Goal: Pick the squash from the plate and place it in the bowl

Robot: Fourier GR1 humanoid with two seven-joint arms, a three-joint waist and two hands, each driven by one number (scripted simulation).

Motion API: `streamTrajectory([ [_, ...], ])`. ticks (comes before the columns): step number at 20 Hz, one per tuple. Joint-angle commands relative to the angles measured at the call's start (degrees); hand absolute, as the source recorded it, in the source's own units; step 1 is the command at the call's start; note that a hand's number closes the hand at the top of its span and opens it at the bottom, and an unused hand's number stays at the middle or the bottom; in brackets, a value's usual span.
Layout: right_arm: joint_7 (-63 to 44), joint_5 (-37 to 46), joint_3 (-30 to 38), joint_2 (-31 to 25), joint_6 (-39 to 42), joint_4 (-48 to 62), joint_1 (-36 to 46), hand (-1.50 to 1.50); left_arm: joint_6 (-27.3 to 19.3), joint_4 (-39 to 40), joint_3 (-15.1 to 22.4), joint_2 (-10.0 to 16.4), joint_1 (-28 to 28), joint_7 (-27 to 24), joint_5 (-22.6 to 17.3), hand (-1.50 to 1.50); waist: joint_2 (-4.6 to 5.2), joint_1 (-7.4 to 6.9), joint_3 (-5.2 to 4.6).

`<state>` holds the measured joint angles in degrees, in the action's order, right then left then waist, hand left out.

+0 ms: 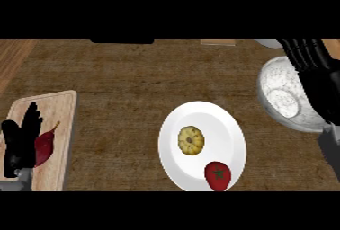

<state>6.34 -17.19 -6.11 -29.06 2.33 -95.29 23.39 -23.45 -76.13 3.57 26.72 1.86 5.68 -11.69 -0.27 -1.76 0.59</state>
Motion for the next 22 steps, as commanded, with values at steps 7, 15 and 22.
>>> streamTrajectory([
  [7, -8.8, 31.6, -7.4, -13.4, -9.2, -2.5, -1.9, 1.5, 10.3, -9.1, 7.5, -7.5, 4.0, -0.9, -6.1, 0.0, -2.63, 11.01, -2.72],
  [15, -14.4, 59.1, -31.2, 0.6, -23.8, -14.0, -13.8, -1.5, 16.3, -12.7, 12.1, -11.6, 5.1, -0.9, -9.9, 0.0, -0.93, 4.54, -0.93],
  [22, -37.4, 83.0, -35.4, 0.8, -12.3, -11.9, -11.3, -1.5, 17.2, -13.0, 11.6, -10.6, 5.1, -0.1, -10.3, 0.0, -1.6, 5.05, -1.28],
])
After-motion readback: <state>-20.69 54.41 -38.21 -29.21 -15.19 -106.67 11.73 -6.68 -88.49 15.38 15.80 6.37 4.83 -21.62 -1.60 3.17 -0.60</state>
